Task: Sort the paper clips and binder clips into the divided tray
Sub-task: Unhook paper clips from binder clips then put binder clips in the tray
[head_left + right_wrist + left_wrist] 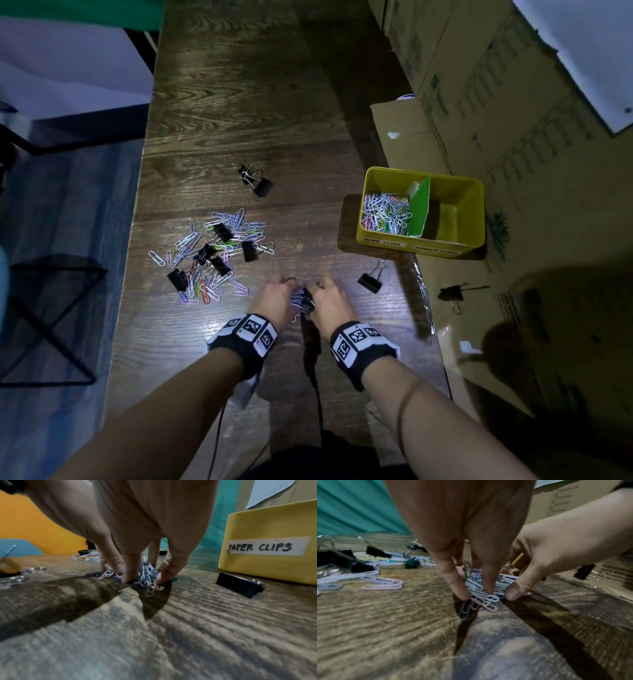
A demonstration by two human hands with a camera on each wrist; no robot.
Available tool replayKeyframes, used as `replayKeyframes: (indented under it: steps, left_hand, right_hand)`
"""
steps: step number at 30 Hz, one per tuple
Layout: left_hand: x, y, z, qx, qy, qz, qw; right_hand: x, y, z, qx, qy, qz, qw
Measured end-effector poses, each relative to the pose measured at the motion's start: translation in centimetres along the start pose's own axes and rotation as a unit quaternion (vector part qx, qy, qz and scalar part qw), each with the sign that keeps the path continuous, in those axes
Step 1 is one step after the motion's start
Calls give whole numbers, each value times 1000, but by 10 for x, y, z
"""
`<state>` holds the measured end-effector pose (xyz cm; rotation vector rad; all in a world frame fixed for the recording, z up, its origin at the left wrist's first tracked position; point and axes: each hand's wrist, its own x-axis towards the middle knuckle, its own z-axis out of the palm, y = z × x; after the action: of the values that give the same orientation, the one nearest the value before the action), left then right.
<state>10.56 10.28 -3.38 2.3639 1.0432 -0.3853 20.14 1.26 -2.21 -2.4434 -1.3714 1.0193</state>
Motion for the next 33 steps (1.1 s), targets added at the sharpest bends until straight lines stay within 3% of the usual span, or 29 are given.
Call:
replayKeyframes:
  steps: [6, 10, 12, 15, 18, 24, 30, 33]
  left_hand:
    - [0, -13, -10, -94, 30, -30, 995]
    - [2, -21, -17, -180, 12, -77, 981]
    - [1, -27, -19, -268, -4, -107, 958]
    - [2, -36, -24, -419, -28, -152, 894]
    - [4, -41, -35, -491, -16, -165, 855]
    - [6, -33, -74, -565, -12, -133, 814]
    - [31, 26, -123, -591, -45, -62, 803]
    - [55, 71, -137, -582, -56, -13, 811]
  right_hand:
    - [-2, 8, -11, -9, -17, 23, 1000]
    - [-5, 11, -18, 58, -37, 42, 997]
    - [-8, 15, -20, 118, -21, 57, 991]
    - [-14, 25, -21, 212, 16, 74, 974]
    - [-16, 34, -21, 279, 50, 73, 956]
    - [-26, 37, -40, 411, 108, 42, 904]
    - [-43, 32, -79, 519, 170, -13, 838]
    - [-46, 33, -101, 549, 215, -34, 807]
